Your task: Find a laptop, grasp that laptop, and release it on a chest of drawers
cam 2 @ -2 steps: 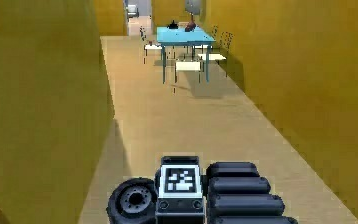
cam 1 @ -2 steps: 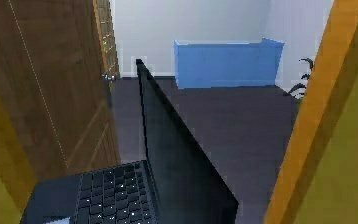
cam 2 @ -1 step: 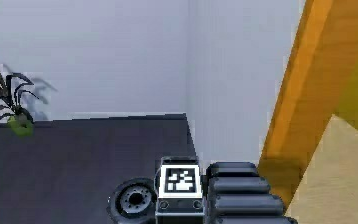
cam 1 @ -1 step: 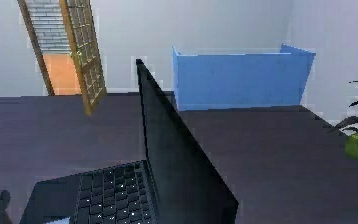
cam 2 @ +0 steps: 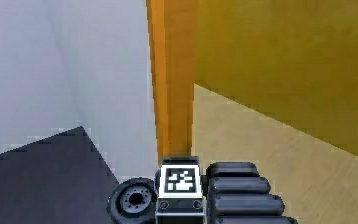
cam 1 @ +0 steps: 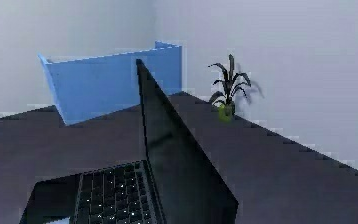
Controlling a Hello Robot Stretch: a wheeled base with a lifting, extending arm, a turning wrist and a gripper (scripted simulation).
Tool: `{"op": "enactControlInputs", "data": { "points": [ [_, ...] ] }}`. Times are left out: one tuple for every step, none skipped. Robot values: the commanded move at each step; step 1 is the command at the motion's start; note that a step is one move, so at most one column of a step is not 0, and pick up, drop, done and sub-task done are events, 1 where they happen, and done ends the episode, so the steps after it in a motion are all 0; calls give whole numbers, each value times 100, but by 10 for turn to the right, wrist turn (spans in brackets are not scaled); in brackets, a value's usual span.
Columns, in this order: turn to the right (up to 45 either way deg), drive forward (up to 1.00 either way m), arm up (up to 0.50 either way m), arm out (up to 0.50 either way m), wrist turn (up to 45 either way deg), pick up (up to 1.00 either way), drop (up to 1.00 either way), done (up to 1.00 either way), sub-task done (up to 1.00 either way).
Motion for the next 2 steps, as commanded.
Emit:
{"op": "enactControlInputs", "data": {
  "points": [
    [0,5,0,0,0,0,0,0,0],
    [-450,0,0,0,0,0,0,0,0]
  ]
}}
